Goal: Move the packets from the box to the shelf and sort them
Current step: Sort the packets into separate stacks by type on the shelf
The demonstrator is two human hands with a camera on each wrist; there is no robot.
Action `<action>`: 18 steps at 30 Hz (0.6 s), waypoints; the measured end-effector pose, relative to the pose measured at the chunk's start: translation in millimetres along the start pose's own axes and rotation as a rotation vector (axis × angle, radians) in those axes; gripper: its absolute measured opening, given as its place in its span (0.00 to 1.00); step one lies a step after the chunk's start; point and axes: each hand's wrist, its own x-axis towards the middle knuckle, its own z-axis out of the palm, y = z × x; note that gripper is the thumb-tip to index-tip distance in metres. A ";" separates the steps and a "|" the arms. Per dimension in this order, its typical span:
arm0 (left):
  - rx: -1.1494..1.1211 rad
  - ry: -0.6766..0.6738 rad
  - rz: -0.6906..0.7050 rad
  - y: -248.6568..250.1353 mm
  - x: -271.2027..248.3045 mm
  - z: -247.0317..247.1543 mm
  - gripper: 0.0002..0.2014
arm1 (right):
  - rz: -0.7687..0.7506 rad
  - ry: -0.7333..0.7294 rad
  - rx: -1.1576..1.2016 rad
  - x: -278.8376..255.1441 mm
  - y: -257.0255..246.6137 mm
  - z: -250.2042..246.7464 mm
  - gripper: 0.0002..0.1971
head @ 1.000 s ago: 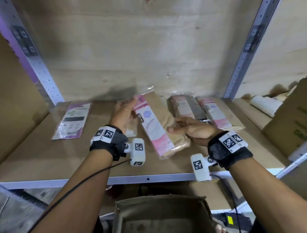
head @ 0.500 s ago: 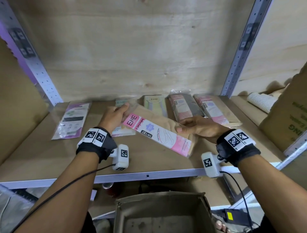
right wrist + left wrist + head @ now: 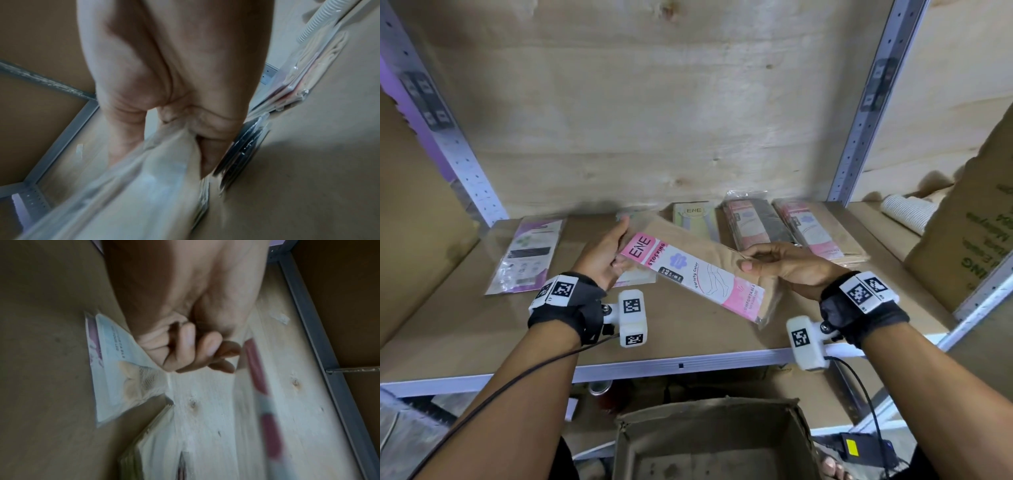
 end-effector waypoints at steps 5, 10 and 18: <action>-0.114 0.030 -0.091 -0.5 -0.6 13.5 0.39 | -0.031 0.134 0.124 -0.4 0.8 1.7 0.10; 0.096 -0.298 -0.117 -15.4 -15.4 49.1 0.34 | -0.041 0.247 0.264 3.8 -0.1 17.6 0.22; 0.089 -0.275 0.069 -21.2 -15.6 54.0 0.15 | 0.043 0.288 0.282 4.8 -3.2 20.7 0.25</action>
